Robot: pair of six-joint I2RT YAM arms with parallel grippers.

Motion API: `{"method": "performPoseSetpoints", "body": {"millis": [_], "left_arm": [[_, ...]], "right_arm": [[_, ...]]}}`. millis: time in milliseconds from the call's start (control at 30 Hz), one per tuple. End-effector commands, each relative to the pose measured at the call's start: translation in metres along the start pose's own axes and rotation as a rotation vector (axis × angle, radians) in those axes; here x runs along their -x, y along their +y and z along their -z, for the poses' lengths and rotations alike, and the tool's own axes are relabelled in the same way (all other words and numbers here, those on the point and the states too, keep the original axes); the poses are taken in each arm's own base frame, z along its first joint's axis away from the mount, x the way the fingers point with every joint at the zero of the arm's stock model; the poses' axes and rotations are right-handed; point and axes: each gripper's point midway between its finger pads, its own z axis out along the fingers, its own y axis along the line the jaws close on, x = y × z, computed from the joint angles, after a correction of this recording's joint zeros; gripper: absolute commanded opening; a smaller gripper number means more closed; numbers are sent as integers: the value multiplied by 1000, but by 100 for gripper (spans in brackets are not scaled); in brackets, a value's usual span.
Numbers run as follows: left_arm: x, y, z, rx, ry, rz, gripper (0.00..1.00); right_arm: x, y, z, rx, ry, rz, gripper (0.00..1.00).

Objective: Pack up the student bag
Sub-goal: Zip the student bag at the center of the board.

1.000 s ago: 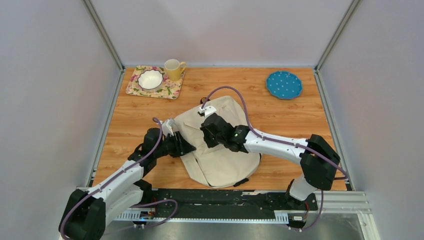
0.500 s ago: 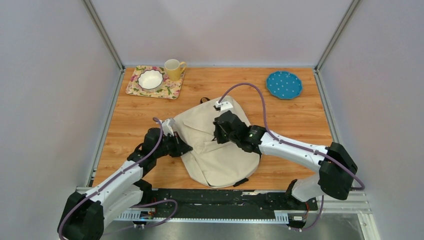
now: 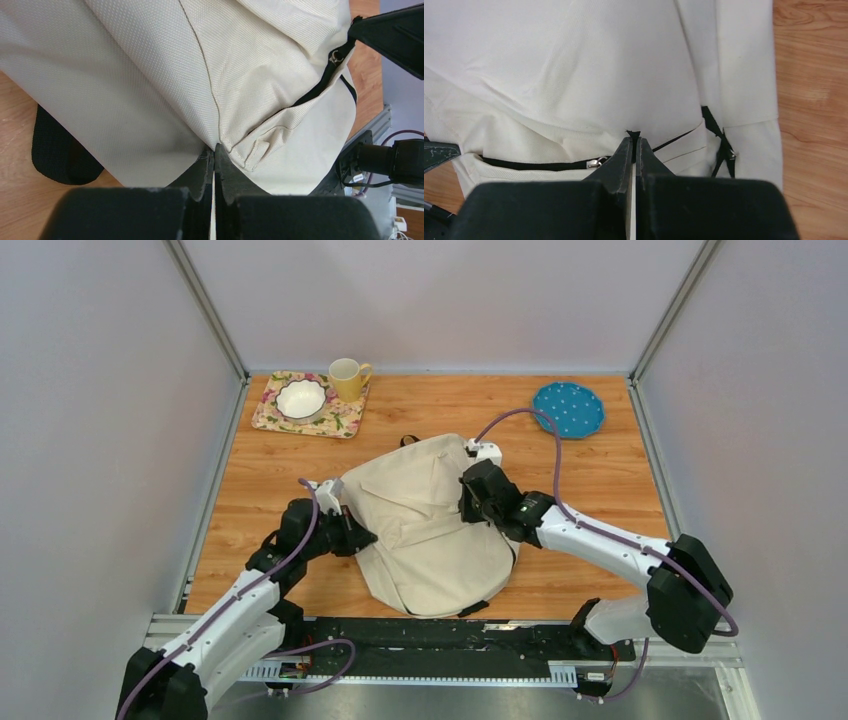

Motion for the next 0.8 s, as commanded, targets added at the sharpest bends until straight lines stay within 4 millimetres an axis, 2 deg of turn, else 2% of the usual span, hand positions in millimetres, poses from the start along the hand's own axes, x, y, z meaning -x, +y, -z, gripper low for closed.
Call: {"method": "performPoseSetpoints", "body": {"millis": [0, 200, 333, 533, 633, 767], "left_arm": [[10, 5, 6, 30, -21, -41, 0], [12, 2, 7, 14, -18, -39, 0], [14, 1, 7, 3, -19, -36, 0], [16, -3, 8, -24, -16, -37, 0], [17, -4, 8, -34, -13, -43, 0], [16, -8, 6, -64, 4, -59, 0]], "right_arm": [[25, -19, 8, -54, -96, -42, 0], [24, -47, 2, -124, -89, -76, 0], [15, -72, -2, -179, -69, -111, 0], [3, -95, -9, -236, -47, -147, 0], [0, -101, -11, -242, -43, -169, 0], [-1, -91, -4, -174, -45, -200, 2]]}}
